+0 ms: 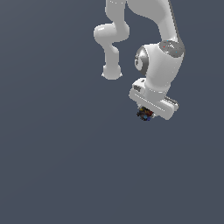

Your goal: Pick up the object and move it to a goal position.

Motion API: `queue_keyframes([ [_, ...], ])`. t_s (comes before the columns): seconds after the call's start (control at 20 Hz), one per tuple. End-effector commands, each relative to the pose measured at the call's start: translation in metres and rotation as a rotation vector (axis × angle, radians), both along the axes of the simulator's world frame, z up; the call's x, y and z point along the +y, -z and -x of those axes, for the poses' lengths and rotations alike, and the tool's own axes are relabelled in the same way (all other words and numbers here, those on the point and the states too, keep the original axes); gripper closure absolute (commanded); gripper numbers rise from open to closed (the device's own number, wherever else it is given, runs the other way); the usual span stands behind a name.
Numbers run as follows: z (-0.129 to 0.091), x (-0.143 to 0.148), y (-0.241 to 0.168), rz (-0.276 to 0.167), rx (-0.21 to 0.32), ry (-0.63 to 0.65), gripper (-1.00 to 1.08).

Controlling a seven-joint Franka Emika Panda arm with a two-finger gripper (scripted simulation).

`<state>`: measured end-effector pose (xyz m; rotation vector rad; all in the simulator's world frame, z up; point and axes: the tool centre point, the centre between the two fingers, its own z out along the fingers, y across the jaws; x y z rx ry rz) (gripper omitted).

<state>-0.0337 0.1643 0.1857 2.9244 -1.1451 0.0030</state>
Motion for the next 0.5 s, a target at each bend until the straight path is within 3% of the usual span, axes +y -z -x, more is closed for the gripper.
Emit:
queue_keyframes([
  [0.0,-0.001,0.017,-0.011,0.0,0.0,0.002,1.08],
  [0.45,-0.004,0.039,-0.023,-0.001,0.001,0.001,1.08],
])
